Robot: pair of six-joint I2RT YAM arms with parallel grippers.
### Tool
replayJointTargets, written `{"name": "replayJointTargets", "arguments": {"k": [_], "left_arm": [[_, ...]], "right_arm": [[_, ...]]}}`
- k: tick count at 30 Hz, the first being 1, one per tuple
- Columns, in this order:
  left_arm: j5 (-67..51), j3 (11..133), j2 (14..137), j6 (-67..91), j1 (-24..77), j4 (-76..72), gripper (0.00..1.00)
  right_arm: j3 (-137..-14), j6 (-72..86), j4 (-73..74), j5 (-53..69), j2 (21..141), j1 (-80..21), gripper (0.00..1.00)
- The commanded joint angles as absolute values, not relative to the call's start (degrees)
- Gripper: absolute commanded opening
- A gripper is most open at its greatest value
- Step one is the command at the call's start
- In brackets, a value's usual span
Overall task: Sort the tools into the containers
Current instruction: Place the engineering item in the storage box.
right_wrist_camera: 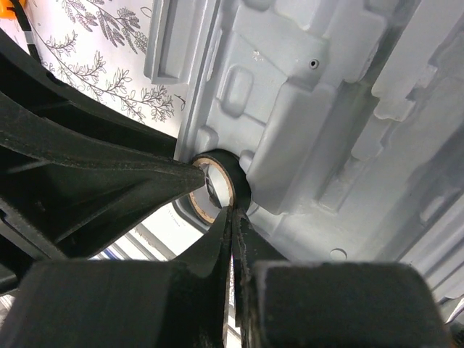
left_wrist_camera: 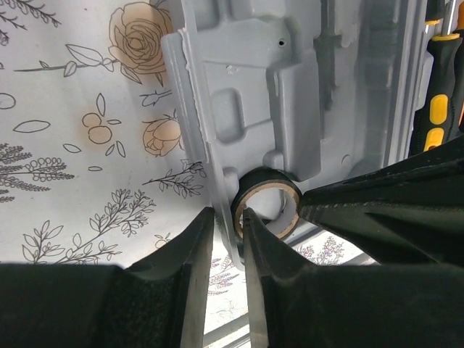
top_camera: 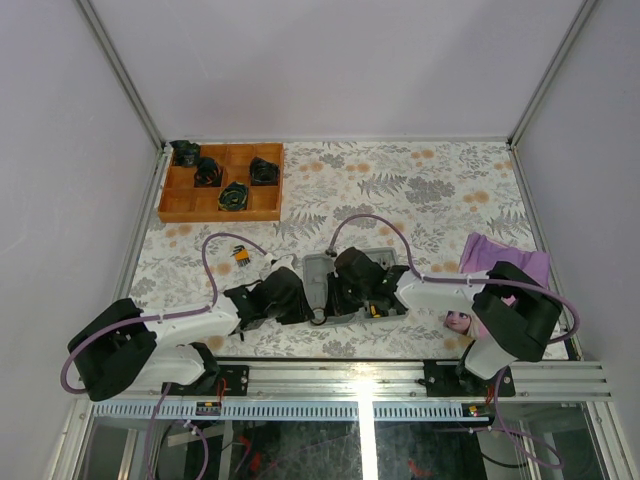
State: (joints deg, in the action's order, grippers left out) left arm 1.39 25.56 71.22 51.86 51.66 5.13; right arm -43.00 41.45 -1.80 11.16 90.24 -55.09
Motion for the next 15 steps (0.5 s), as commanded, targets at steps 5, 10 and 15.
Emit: {"name": "replayJointTargets", "arguments": {"k": [5,10,15], "left_arm": [[0.42,26.1,72.04,50.71,51.35,3.04,0.18],[-0.02,26.36,72.18,50.77,51.48,2.67,0.16],[-0.41,26.46,72.34,50.89,51.42,2.38,0.16]], "right_arm": [[-46.77,38.61,6.42,5.59,96.22,-58.46,0.0],[-47.2,38.63,10.06,1.72,99.88,-60.43,0.0],[-47.02,38.76,12.03,-0.03,103.0,-62.12,0.0]]}}
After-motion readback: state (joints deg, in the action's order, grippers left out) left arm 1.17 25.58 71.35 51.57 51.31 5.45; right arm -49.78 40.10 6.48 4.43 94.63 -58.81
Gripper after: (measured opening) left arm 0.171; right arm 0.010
